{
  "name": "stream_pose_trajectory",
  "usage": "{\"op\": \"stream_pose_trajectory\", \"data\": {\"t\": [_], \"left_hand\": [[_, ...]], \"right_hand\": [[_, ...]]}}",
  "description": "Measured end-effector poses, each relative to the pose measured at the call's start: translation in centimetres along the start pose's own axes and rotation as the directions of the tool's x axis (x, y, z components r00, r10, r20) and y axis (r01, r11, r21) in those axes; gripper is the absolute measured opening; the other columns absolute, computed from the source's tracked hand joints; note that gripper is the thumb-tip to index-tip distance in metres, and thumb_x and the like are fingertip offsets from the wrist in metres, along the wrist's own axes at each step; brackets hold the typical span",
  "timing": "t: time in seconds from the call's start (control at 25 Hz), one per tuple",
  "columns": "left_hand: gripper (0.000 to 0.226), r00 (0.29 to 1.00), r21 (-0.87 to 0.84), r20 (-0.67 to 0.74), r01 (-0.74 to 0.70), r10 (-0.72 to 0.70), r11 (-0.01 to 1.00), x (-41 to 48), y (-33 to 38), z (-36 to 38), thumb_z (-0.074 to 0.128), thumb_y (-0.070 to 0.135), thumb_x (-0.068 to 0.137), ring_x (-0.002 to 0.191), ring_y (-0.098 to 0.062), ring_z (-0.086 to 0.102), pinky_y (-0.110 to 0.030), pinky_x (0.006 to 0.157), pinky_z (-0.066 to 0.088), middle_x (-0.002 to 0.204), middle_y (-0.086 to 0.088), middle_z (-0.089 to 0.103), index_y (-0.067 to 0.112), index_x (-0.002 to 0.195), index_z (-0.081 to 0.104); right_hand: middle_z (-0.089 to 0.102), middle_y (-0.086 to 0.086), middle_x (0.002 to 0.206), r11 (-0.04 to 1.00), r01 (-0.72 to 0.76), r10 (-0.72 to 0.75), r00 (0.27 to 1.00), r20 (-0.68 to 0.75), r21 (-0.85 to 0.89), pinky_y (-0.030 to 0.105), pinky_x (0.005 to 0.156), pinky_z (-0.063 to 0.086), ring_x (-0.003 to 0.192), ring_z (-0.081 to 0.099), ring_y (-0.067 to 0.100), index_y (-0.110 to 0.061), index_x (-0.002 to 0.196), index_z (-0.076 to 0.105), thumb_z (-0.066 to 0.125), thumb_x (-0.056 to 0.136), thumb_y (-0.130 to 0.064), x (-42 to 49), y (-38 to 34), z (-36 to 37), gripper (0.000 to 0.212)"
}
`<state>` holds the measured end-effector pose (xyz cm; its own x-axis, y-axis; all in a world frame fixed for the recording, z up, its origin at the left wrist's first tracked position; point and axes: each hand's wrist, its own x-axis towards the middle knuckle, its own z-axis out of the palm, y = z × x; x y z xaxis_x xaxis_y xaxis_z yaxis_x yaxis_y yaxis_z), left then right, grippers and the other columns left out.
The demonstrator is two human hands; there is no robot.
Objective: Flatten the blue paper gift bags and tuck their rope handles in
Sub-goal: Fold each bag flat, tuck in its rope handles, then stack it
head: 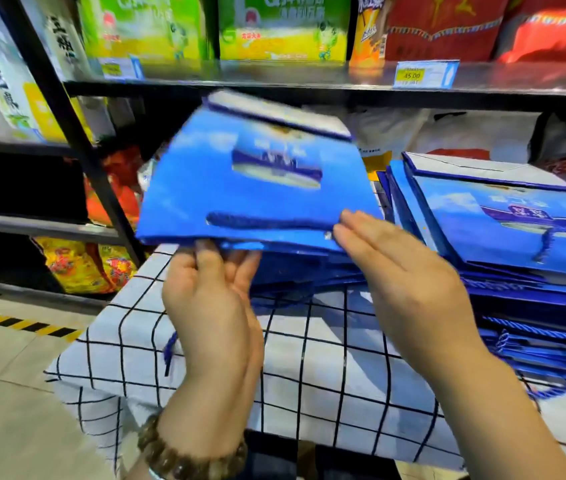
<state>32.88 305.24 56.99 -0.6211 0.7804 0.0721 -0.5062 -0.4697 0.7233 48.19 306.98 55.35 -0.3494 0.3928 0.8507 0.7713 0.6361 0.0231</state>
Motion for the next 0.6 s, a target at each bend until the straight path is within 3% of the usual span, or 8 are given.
{"op": "stream_pose_trajectory", "data": {"t": [0.12, 0.2, 0.32, 0.4, 0.44, 0.52, 0.56, 0.6], "left_hand": [[0.026, 0.975, 0.059, -0.082, 0.21, -0.205, 0.976, -0.6, -1.1, -1.9, 0.035, 0.008, 0.099, 0.057, -0.004, 0.066, -0.018, 0.056, 0.055, 0.079, -0.002, 0.059, 0.011, 0.078, 0.048], [0.021, 0.941, 0.058, -0.108, 0.327, -0.319, 0.943, -0.3, -0.9, -3.2, 0.041, 0.011, 0.097, 0.059, -0.009, 0.068, -0.02, 0.054, 0.055, 0.079, -0.007, 0.06, 0.009, 0.078, 0.05], [0.018, 0.893, 0.321, -0.009, 0.43, -0.451, 0.844, -0.5, 0.5, -4.2, 0.05, 0.015, 0.09, 0.053, -0.014, 0.068, -0.019, 0.046, 0.052, 0.061, -0.007, 0.068, 0.006, 0.075, 0.056], [0.018, 0.932, 0.535, 0.137, 0.217, -0.337, 0.817, -1.2, 1.0, -4.3, 0.058, 0.019, 0.082, 0.05, -0.012, 0.063, -0.017, 0.045, 0.049, 0.057, -0.005, 0.067, 0.005, 0.07, 0.06], [0.016, 0.952, 0.648, 0.265, -0.055, -0.157, 0.76, -1.3, 1.1, -4.2, 0.063, 0.021, 0.079, 0.054, -0.009, 0.063, -0.016, 0.05, 0.049, 0.061, -0.002, 0.068, 0.008, 0.069, 0.062], [0.014, 0.772, 0.696, 0.632, -0.607, 0.074, 0.384, -1.0, 1.0, -3.5, 0.059, 0.031, 0.08, 0.075, -0.005, 0.061, -0.017, 0.066, 0.048, 0.08, 0.008, 0.069, 0.02, 0.079, 0.067], [0.022, 0.661, 0.64, 0.749, -0.74, 0.048, 0.207, -0.4, 0.5, -2.9, 0.053, 0.036, 0.082, 0.087, -0.006, 0.059, -0.02, 0.076, 0.047, 0.091, 0.01, 0.069, 0.023, 0.091, 0.068], [0.033, 0.628, 0.631, 0.775, -0.763, -0.07, 0.137, 0.2, 0.1, -2.4, 0.048, 0.04, 0.083, 0.099, -0.008, 0.056, -0.025, 0.085, 0.045, 0.105, 0.008, 0.067, 0.022, 0.104, 0.067]], "right_hand": [[0.068, 0.008, 0.112, 0.996, 0.005, 0.018, 0.961, 0.276, -0.084, 0.035, 0.07, 0.056, 0.097, 0.067, 0.025, -0.012, 0.113, 0.065, 0.033, 0.07, -0.004, -1.1, -0.1, 0.4, 0.054], [0.07, 0.004, 0.107, 0.996, -0.01, 0.046, 0.917, 0.396, -0.092, 0.03, 0.06, 0.055, 0.091, 0.069, 0.022, -0.016, 0.11, 0.066, 0.046, 0.061, -0.001, -1.4, -0.1, 0.5, 0.055], [0.071, 0.001, 0.103, 0.993, -0.071, 0.106, 0.871, 0.479, -0.091, 0.028, 0.055, 0.054, 0.088, 0.069, 0.021, -0.019, 0.108, 0.067, 0.06, 0.052, 0.0, -1.8, -0.3, 0.6, 0.06], [0.071, -0.001, 0.1, 0.993, -0.091, 0.117, 0.859, 0.499, -0.076, 0.027, 0.054, 0.053, 0.085, 0.069, 0.021, -0.021, 0.106, 0.068, 0.066, 0.055, -0.003, -1.5, -0.5, 0.9, 0.055], [0.071, -0.001, 0.099, 0.992, -0.114, 0.121, 0.853, 0.508, -0.045, 0.028, 0.054, 0.053, 0.084, 0.069, 0.021, -0.021, 0.105, 0.069, 0.071, 0.057, -0.005, -1.2, -0.7, 1.0, 0.05], [0.07, -0.003, 0.095, 0.991, -0.133, 0.108, 0.836, 0.539, 0.008, 0.029, 0.058, 0.053, 0.082, 0.067, 0.022, -0.022, 0.101, 0.069, 0.065, 0.07, -0.017, -0.5, -1.2, 1.2, 0.031], [0.069, -0.004, 0.093, 0.987, -0.159, 0.109, 0.814, 0.571, 0.037, 0.03, 0.061, 0.052, 0.083, 0.066, 0.023, -0.022, 0.098, 0.068, 0.056, 0.076, -0.024, -0.1, -1.6, 1.2, 0.026], [0.068, -0.005, 0.094, 0.975, -0.211, 0.126, 0.775, 0.619, 0.064, 0.031, 0.066, 0.052, 0.087, 0.064, 0.023, -0.021, 0.098, 0.066, 0.051, 0.08, -0.028, 0.3, -1.9, 0.8, 0.025]]}}
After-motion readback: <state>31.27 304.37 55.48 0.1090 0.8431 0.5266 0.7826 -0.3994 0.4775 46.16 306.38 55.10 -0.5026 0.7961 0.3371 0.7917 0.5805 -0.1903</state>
